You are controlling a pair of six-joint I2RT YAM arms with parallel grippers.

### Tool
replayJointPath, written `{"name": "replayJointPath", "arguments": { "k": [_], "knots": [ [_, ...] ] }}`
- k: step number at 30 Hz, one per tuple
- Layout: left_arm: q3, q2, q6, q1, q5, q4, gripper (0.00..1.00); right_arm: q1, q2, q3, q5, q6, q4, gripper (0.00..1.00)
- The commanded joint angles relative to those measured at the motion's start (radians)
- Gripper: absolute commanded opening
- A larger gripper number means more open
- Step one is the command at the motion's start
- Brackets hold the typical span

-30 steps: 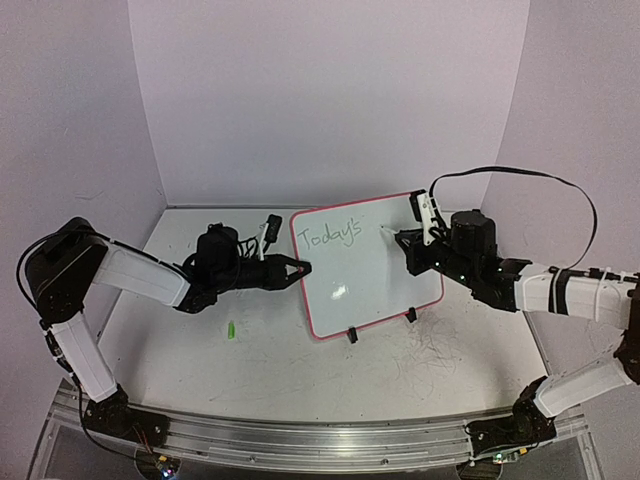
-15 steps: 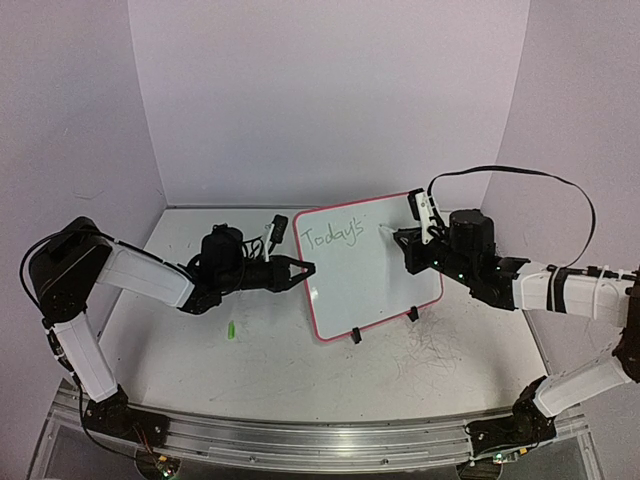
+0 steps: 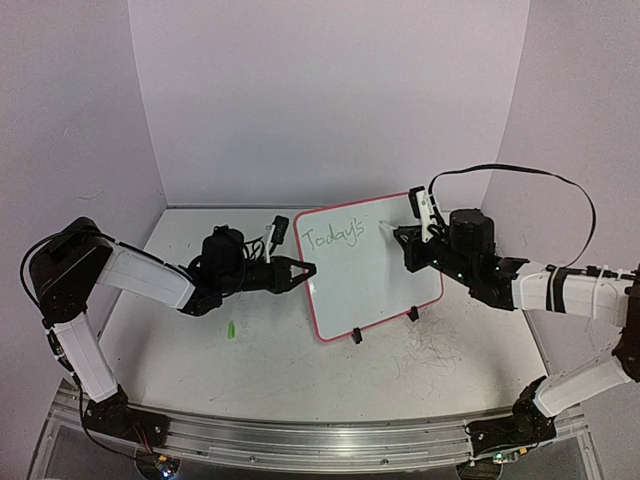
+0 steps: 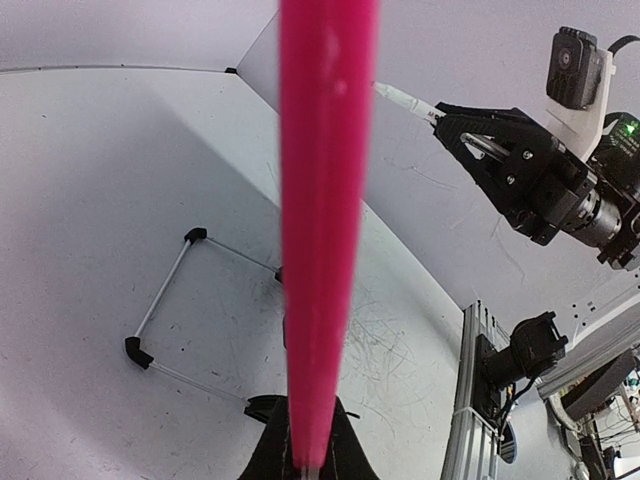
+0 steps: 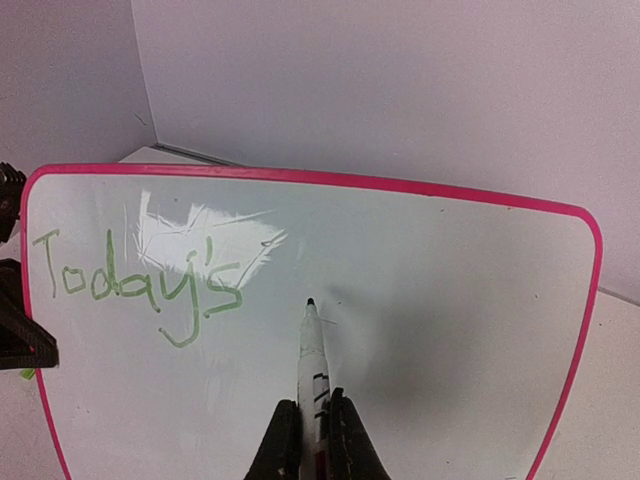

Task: Write a sentence on the whiteboard

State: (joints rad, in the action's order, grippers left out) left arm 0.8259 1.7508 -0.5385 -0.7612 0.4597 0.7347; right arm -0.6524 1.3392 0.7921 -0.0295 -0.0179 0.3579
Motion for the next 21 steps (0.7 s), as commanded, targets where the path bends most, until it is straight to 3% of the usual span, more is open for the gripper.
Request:
{"name": "replayJointPath", "arguments": {
  "k": [1,21],
  "knots": [
    [-0.011,-0.008,0.015,-0.016,-0.007,0.015,0.00,-0.016,0.024,0.031,-0.031,0.010,0.062,0.00],
    [-0.005,-0.014,0.010,-0.018,-0.006,0.015,0.00,-0.039,0.097,0.083,-0.059,0.010,0.104,0.00]
  ]
}}
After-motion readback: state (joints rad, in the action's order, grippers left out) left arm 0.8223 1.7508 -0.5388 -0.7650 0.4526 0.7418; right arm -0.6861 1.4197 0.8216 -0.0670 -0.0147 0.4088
